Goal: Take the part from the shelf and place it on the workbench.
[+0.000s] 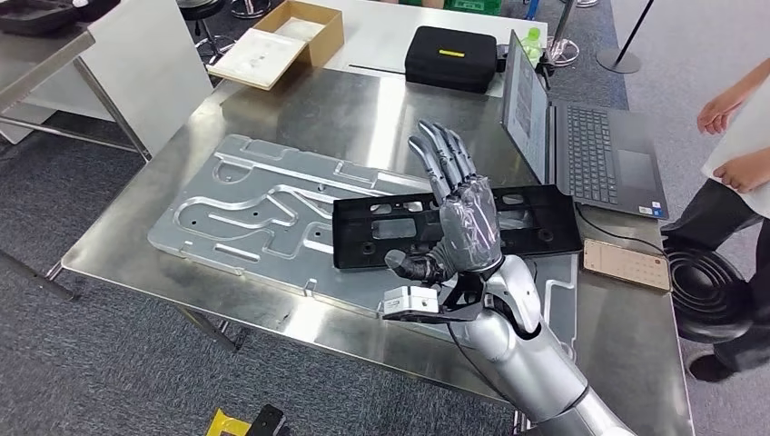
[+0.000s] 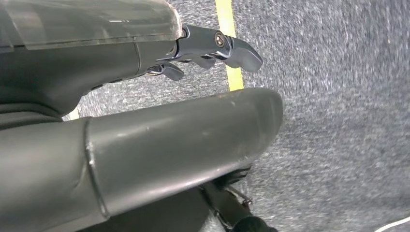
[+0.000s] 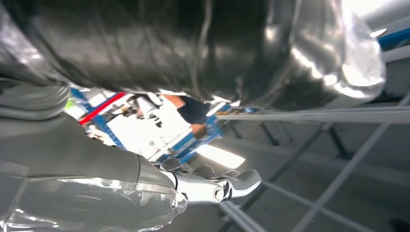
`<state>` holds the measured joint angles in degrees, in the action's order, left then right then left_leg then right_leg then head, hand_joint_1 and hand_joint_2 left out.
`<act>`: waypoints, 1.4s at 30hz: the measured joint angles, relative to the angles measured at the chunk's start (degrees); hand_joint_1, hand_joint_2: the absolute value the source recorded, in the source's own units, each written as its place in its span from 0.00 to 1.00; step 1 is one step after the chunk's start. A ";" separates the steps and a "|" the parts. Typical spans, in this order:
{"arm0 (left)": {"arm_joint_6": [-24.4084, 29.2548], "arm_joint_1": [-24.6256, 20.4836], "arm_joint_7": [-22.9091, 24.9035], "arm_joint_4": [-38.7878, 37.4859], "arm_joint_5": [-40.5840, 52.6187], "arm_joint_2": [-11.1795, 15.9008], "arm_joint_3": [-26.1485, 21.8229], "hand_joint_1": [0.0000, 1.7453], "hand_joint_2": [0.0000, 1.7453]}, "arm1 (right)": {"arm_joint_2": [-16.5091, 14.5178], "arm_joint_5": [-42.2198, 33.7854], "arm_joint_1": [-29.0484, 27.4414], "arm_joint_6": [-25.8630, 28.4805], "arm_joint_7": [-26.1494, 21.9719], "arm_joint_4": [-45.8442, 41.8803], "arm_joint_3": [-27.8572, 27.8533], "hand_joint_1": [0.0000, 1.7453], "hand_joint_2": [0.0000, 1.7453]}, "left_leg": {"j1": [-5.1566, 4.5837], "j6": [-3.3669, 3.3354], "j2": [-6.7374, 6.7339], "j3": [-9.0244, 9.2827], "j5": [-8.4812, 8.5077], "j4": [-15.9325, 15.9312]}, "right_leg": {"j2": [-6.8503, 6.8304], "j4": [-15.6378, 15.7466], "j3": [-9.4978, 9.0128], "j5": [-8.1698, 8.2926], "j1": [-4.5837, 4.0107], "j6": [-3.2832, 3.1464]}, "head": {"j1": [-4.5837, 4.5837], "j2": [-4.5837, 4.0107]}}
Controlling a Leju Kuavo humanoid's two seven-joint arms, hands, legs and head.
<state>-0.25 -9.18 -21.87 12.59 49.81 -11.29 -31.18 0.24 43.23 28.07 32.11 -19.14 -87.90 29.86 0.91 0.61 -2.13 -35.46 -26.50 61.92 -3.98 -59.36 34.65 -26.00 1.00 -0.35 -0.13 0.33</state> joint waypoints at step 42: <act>-3.10 -0.21 -2.09 0.02 -0.87 0.86 -1.51 0.00 0.00 | -0.33 4.25 2.31 0.16 2.08 2.13 2.14 0.00 0.00 | -0.56 -3.05 4.54 0.32 2.27 -3.48 | 3.68 -15.06 5.67 -8.32 -0.24 1.44 | 0.09 0.00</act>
<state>-3.35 -9.39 -23.96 12.61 48.93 -10.43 -32.69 -0.09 47.47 30.37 32.27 -17.06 -85.77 32.00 0.34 -2.44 2.42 -35.14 -24.22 58.44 -0.30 -74.41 40.33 -34.31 0.77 1.09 -0.04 0.33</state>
